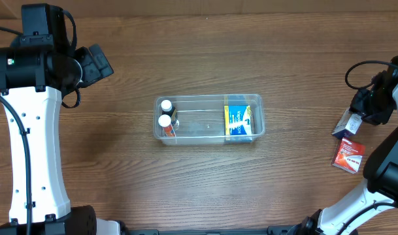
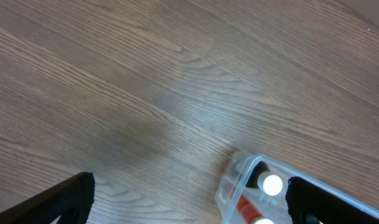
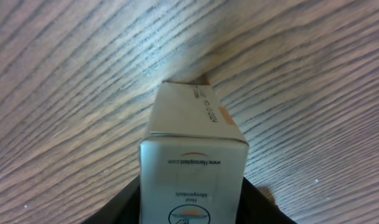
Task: Pack container
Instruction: 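Grasp the white medicine box with the right gripper, then carry the white box into the container's middle and lower it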
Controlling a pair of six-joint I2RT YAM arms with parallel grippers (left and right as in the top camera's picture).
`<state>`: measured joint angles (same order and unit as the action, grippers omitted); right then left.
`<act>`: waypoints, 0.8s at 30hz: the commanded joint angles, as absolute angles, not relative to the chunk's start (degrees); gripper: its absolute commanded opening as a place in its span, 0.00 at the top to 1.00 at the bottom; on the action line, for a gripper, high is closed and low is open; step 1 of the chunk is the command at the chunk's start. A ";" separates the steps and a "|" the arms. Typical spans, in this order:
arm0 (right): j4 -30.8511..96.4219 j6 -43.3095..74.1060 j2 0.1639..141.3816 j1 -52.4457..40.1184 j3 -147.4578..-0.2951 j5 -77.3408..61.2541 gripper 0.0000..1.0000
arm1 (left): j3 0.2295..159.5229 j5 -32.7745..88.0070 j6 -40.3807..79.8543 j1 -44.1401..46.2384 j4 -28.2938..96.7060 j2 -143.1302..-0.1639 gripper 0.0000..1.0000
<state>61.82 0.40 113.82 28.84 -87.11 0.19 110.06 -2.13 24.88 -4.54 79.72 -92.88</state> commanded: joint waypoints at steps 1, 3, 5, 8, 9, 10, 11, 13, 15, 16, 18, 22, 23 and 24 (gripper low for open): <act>61.47 1.56 112.29 28.86 -85.76 -0.16 0.60 | 111.11 -1.89 23.77 -4.49 79.46 -92.20 0.00; 61.45 1.56 112.29 28.86 -85.76 -0.19 0.62 | 111.11 -1.89 23.77 -4.49 79.46 -92.20 0.00; 61.43 1.76 112.29 28.86 -85.78 -0.38 0.67 | 111.11 -1.87 23.77 -4.49 79.46 -92.20 0.00; 61.36 1.76 112.25 28.86 -86.11 -2.98 0.72 | 111.11 -1.89 23.75 -4.49 79.46 -92.20 0.00; 61.43 1.74 112.22 28.86 -86.39 -3.75 0.76 | 111.11 -1.89 23.77 -4.49 79.46 -92.20 0.00; 61.67 1.74 112.14 28.86 -86.87 -4.49 0.78 | 111.11 -1.89 23.75 -4.49 79.46 -92.20 0.00; 61.95 1.74 111.96 28.86 -87.37 -4.89 0.78 | 111.11 -1.89 23.75 -4.49 79.46 -92.20 0.00; 62.41 1.76 111.28 28.82 -88.25 -5.10 0.78 | 111.11 -1.89 23.75 -4.49 79.46 -92.20 0.00; 62.48 1.74 109.86 28.64 -88.82 -5.08 0.78 | 111.11 -1.89 23.75 -4.49 79.46 -92.20 0.00; 62.46 1.76 108.92 28.56 -89.06 -5.08 0.78 | 111.11 -1.89 23.75 -4.49 79.46 -92.20 0.00; 62.52 1.74 107.26 28.42 -89.49 -5.08 0.78 | 111.11 -1.89 23.75 -4.49 79.46 -92.20 0.00; 64.27 1.74 103.66 27.59 -90.70 -5.13 0.78 | 111.11 -1.89 23.75 -4.49 79.46 -92.20 0.00; 64.99 1.74 102.85 27.20 -91.09 -5.30 0.78 | 111.11 -1.89 23.75 -4.49 79.46 -92.20 0.00; 65.71 1.76 102.04 26.68 -91.46 -5.34 0.78 | 111.11 -1.89 23.75 -4.49 79.46 -92.20 0.00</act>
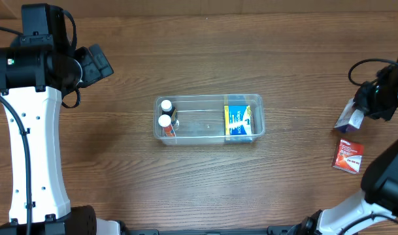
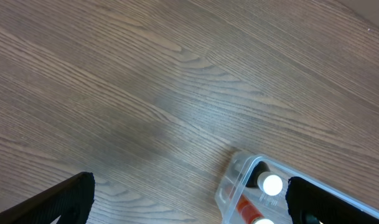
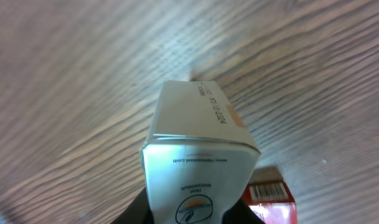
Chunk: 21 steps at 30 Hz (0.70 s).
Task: Pack container
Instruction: 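Carry the white box into the container's middle and lower it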
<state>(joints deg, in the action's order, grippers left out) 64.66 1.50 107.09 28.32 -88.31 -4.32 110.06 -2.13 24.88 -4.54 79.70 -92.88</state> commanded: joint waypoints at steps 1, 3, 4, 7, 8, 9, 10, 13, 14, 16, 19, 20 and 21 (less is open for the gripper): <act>66.43 1.74 101.14 26.04 -91.85 -5.39 0.78 | 111.11 -1.89 23.75 -4.49 79.46 -92.20 0.00; 67.48 1.72 99.15 24.40 -92.40 -6.37 0.78 | 111.11 -1.89 23.75 -4.49 79.46 -92.20 0.00; 68.05 1.72 97.69 23.14 -92.66 -6.70 0.78 | 111.11 -1.89 23.73 -4.49 79.46 -92.20 0.00; 69.30 1.67 93.36 18.61 -92.79 -6.96 0.78 | 111.11 -1.89 23.73 -4.49 79.46 -92.20 0.00; 69.71 1.50 92.09 17.06 -92.79 -7.73 0.78 | 111.11 -1.89 23.73 -4.49 79.46 -92.20 0.00; 70.17 1.06 90.87 15.42 -92.79 -8.93 0.78 | 111.11 -1.89 23.75 -4.49 79.46 -92.20 0.00; 70.57 0.80 89.73 13.74 -92.79 -10.04 0.78 | 111.11 -1.89 23.75 -4.49 79.46 -92.20 0.00; 72.20 -0.56 87.09 7.94 -92.79 -14.15 0.78 | 111.11 -1.89 23.75 -4.49 79.46 -92.20 0.00; 72.93 -0.71 86.48 5.34 -92.79 -15.18 0.78 | 111.11 -1.89 23.75 -4.49 79.46 -92.20 0.00; 74.26 -0.69 86.15 1.02 -92.77 -16.56 0.78 | 111.11 -1.87 23.75 -4.49 79.46 -92.20 0.00; 75.44 -0.67 86.26 -5.54 -92.62 -18.63 0.77 | 111.11 -1.87 23.75 -4.49 79.48 -92.20 0.00; 75.37 -0.67 86.28 -7.70 -92.62 -19.49 0.77 | 111.11 -1.87 23.75 -4.49 79.48 -92.20 0.00; 75.24 -0.67 86.28 -9.80 -92.62 -20.12 0.77 | 111.11 -1.87 23.77 -4.49 79.48 -92.20 0.00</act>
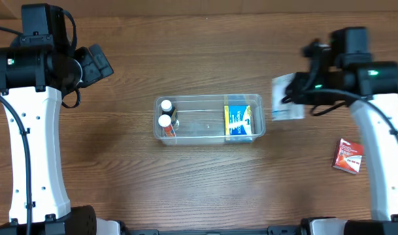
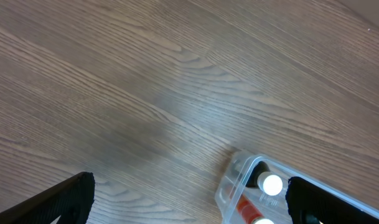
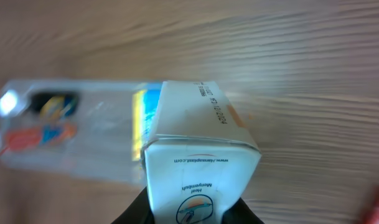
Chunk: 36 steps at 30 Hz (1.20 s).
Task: Pack container
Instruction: 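Carry the white box into the container's middle and lower it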
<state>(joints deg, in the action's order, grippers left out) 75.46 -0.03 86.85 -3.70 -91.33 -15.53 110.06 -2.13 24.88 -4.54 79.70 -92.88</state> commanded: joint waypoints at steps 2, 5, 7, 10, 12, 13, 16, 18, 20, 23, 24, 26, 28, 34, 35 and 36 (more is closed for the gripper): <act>74.08 -0.64 86.28 -14.33 -92.62 -21.17 0.77 | 111.11 -1.87 23.77 -4.49 79.48 -92.20 0.00; 70.87 0.01 86.46 -19.88 -92.60 -22.22 0.77 | 111.11 -1.87 23.77 -4.49 79.50 -92.20 0.00; 68.60 0.01 86.87 -22.17 -92.60 -24.62 0.76 | 111.11 -1.87 23.75 -4.49 79.50 -92.20 0.00; 63.66 2.02 88.29 -24.71 -92.18 -29.74 0.80 | 111.11 -1.87 23.75 -4.49 79.55 -92.20 0.00; 61.36 3.73 89.47 -25.39 -91.79 -29.98 0.84 | 111.11 -1.87 23.75 -4.49 79.70 -92.20 0.00; 60.49 4.60 90.08 -25.41 -91.57 -30.00 0.84 | 111.11 -1.87 23.75 -4.49 79.79 -92.20 0.00; 58.08 5.58 92.09 -25.41 -90.32 -30.96 0.84 | 111.11 -1.89 23.75 -4.49 79.92 -92.20 0.00; 57.56 6.04 93.82 -25.41 -89.95 -32.16 0.84 | 111.11 -1.89 23.73 -4.49 79.90 -92.20 0.00; 57.21 6.04 95.81 -25.45 -89.95 -34.87 0.84 | 111.11 -1.89 23.75 -4.49 79.90 -92.20 0.00; 56.07 6.31 98.87 -25.45 -89.95 -38.41 0.86 | 111.11 -1.89 23.75 -4.49 79.90 -92.20 0.00; 55.77 7.11 99.85 -25.45 -89.95 -38.48 0.87 | 111.11 -1.89 23.75 -4.49 79.90 -92.20 0.00; 55.59 7.73 101.43 -25.45 -89.95 -38.48 0.89 | 111.11 -1.91 23.75 -4.49 79.90 -92.20 0.00; 55.75 7.99 102.63 -25.45 -89.95 -38.44 0.90 | 111.11 -1.91 23.73 -4.49 79.90 -92.20 0.00; 56.03 9.13 103.33 -25.45 -89.95 -35.42 0.90 | 111.11 -1.91 23.51 -4.49 79.90 -92.20 0.00; 56.14 9.19 103.33 -25.45 -89.95 -35.18 0.89 | 111.11 -1.91 23.51 -4.49 79.90 -92.20 0.00; 56.38 9.23 103.33 -25.45 -89.95 -34.63 0.89 | 111.11 -1.91 23.51 -4.49 79.90 -92.20 0.00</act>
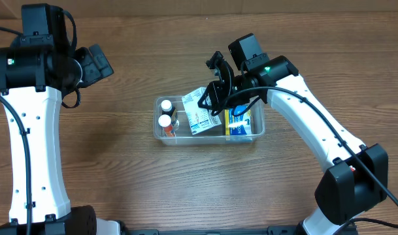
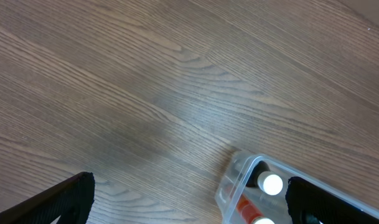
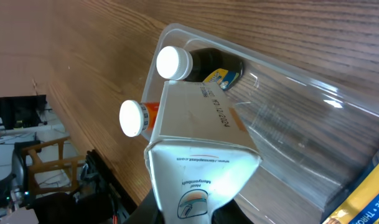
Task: Pack container
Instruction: 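Carry the white box into the container's middle and lower it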
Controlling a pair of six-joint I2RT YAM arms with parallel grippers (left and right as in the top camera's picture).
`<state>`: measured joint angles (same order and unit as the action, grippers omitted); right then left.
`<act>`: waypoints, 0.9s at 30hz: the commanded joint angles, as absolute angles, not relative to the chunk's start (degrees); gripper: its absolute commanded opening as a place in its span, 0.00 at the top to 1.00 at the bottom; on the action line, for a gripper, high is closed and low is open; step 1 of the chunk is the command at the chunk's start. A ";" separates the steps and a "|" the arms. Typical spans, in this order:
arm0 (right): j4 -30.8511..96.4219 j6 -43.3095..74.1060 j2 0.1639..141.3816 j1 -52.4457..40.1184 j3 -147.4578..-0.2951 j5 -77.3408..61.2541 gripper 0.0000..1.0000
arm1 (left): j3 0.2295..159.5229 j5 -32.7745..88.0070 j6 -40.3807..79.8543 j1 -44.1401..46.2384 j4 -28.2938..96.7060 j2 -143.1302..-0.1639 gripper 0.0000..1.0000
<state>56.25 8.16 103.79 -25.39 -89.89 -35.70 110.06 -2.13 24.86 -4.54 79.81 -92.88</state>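
Observation:
A clear plastic container [image 1: 257,99] sits mid-table. It holds two white-capped bottles [image 1: 165,120] at its left end and a blue and yellow box [image 1: 239,122] at its right end. My right gripper [image 1: 215,98] is shut on a white box [image 1: 199,111], [image 3: 198,158] and holds it tilted over the container's middle, between bottles [image 3: 139,117] and blue box. My left gripper [image 2: 189,214] is open, raised above the table left of the container [image 2: 236,180], with nothing between its fingers.
The left arm's white link [image 1: 32,150] stands along the left side of the wooden table [image 1: 120,183]. The right arm [image 1: 316,130] reaches in from the lower right across to the container.
My right gripper has moved left with the white box, from beside the container's right end to above its middle. The left gripper has not moved.
My right gripper was shut on the white box at the table's far right, beside a red box. Then it held the box lifted there, then by the container's right end, and now over the container's middle. The left arm stayed still throughout.

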 commanded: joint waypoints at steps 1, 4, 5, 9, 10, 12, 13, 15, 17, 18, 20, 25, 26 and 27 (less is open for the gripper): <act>56.69 9.26 103.33 -25.45 -89.95 -33.93 0.89 | 111.11 -1.91 23.51 -4.49 79.90 -92.20 0.00; 57.34 9.26 103.33 -25.45 -89.95 -33.10 0.80 | 111.11 -1.91 23.51 -4.49 79.92 -92.20 0.00; 57.54 9.23 103.33 -25.45 -89.95 -33.06 0.73 | 111.11 -1.89 23.51 -4.49 79.92 -92.20 0.00; 57.95 9.23 103.33 -25.45 -89.95 -33.06 0.26 | 111.11 -1.87 23.51 -4.49 79.94 -92.20 0.00; 57.95 9.23 103.33 -25.45 -89.95 -33.06 0.24 | 111.11 -1.89 23.51 -4.49 79.94 -92.20 0.00; 57.93 9.23 103.33 -25.45 -89.95 -33.06 0.21 | 111.11 -1.87 23.51 -4.49 79.94 -92.20 0.00; 57.93 9.23 103.33 -25.45 -89.95 -33.06 0.21 | 111.11 -1.89 23.51 -4.49 79.96 -92.20 0.00; 57.93 9.23 103.33 -25.45 -89.93 -33.04 0.21 | 111.11 -1.89 23.51 -4.49 79.94 -92.20 0.00; 57.95 9.23 103.33 -25.45 -89.95 -33.04 0.21 | 111.11 -1.89 23.51 -4.49 79.94 -92.20 0.00; 57.93 9.23 103.33 -25.45 -89.93 -33.06 0.21 | 111.11 -1.89 23.51 -4.49 79.94 -92.20 0.00; 57.93 9.23 103.33 -25.45 -89.95 -33.08 0.21 | 111.11 -1.89 23.51 -4.49 79.94 -92.20 0.00; 58.41 8.97 103.33 -25.45 -89.95 -33.08 0.43 | 111.11 -1.91 23.51 -4.49 79.94 -92.20 0.00; 58.41 8.97 103.33 -25.45 -89.95 -33.08 0.53 | 111.11 -1.89 23.51 -4.49 79.94 -92.20 0.00; 58.39 8.97 103.33 -25.45 -89.95 -33.06 0.67 | 111.11 -1.89 23.51 -4.49 79.92 -92.20 0.00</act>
